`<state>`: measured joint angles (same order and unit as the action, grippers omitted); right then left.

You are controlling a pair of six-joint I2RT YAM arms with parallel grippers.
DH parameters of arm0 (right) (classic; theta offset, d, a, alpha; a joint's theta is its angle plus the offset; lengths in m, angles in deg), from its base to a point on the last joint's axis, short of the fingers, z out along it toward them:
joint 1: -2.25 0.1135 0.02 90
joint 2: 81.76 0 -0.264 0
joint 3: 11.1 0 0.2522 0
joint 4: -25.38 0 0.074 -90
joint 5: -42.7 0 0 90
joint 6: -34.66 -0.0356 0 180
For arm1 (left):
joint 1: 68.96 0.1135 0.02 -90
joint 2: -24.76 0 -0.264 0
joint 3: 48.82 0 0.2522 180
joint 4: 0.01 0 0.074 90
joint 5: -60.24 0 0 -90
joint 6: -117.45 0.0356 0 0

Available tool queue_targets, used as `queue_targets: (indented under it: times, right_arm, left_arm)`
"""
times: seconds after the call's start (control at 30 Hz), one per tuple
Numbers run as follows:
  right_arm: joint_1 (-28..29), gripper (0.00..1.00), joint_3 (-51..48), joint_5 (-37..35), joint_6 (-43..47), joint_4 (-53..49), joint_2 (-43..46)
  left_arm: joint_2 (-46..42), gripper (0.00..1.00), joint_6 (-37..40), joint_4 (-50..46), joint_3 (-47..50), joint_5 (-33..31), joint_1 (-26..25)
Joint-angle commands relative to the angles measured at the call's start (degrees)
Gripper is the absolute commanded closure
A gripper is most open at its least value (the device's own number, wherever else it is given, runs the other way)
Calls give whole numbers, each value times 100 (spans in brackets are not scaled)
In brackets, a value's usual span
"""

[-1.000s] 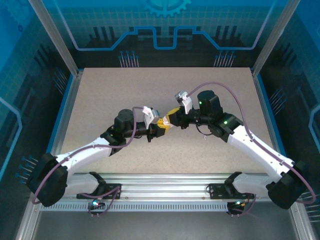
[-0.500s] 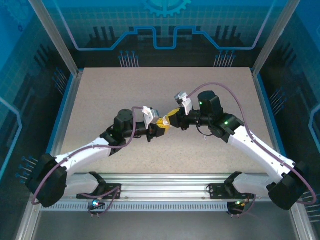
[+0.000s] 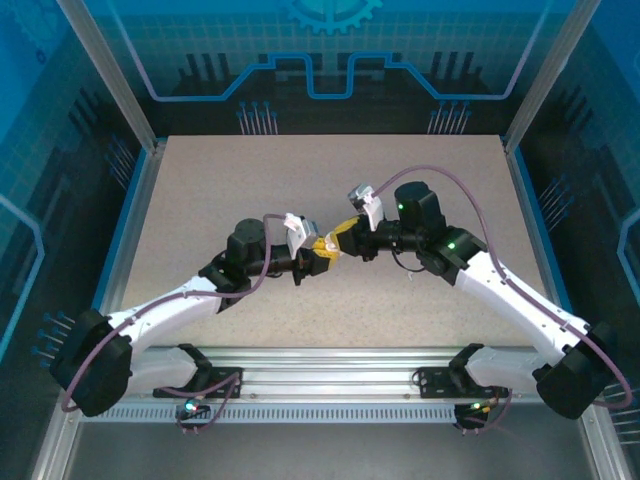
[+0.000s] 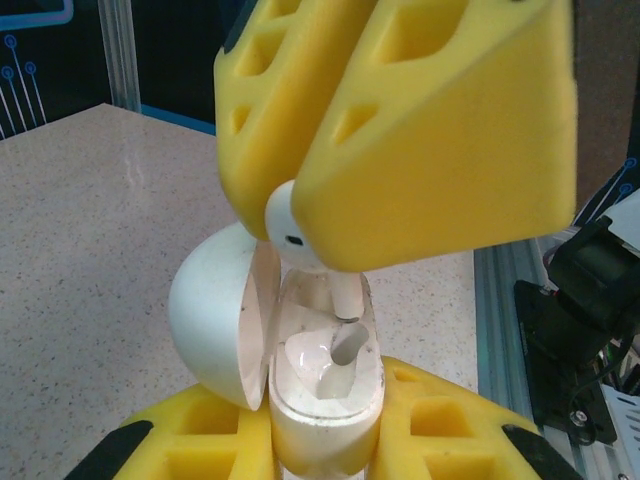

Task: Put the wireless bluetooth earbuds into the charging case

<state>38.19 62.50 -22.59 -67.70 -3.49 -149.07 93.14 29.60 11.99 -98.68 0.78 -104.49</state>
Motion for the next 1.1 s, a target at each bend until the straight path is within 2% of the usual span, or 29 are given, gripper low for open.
queue_targets:
  times: [0.0,1.07]
  right_arm:
    - [112,80,-62,166,32,-97,-91]
    - [159,81,90,-48,-4,133,156]
  left_arm:
    - [-202,82,213,125,-156,101,-37]
    - [-139,82,184,88,-187,62,-46]
